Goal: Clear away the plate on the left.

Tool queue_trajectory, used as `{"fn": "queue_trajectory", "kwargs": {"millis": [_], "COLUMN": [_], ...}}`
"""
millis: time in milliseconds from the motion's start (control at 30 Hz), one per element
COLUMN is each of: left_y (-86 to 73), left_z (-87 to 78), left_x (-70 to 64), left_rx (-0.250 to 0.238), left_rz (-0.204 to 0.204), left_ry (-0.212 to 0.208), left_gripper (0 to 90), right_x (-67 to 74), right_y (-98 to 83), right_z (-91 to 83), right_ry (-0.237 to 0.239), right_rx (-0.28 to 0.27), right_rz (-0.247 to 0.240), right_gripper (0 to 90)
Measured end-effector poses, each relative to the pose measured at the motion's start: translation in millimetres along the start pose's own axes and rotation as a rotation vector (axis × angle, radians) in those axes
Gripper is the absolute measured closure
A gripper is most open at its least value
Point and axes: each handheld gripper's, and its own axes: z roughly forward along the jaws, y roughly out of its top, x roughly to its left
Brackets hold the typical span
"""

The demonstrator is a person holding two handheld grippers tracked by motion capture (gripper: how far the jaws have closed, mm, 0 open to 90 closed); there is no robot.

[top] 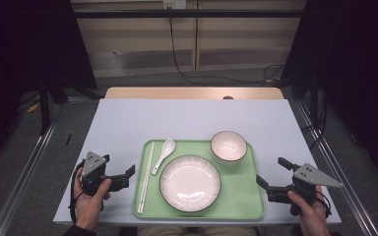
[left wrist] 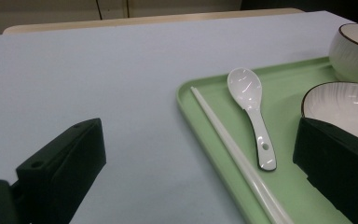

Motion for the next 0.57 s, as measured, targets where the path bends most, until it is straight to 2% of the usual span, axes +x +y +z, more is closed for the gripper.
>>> {"fn": "queue_trajectory", "kwargs": {"millis": [67, 200, 267, 333, 567], "left_y": [-3.2, -10.5, -16.1, -20.0, -26.2], "left_z": [-4.6, -13.4, -17.4, -21.6, -24.3], "left_x": [2.0, 7.5, 10.3, 12.6, 20.4], "left_rx": [0.003, -0.005, -0.009, -0.024, -0.012], "left_rz": [0.017, 0.014, 0.000, -0.019, -0.037], "left_ry": [0.005, 0.031, 0.037, 0.063, 0.084], "left_gripper": [2.0, 2.1, 2.2, 2.5, 2.3], "right_x": [-0.7, -0.4, -0.2, -0.7, -3.1], "right_y": [-0.5, -1.2, -1.5, -1.7, -2.4], "right_z": [-1.5, -5.1, -6.4, -8.5, -9.3], "right_ry": [-0.007, -0.017, -0.024, -0.027, -0.036], "right_rx": [-0.001, 0.000, -0.004, -0.006, -0.004], "right_rz": [0.002, 0.008, 0.006, 0.009, 0.016], "right_gripper": [1.9, 1.9, 1.9, 1.9, 2.1]}}
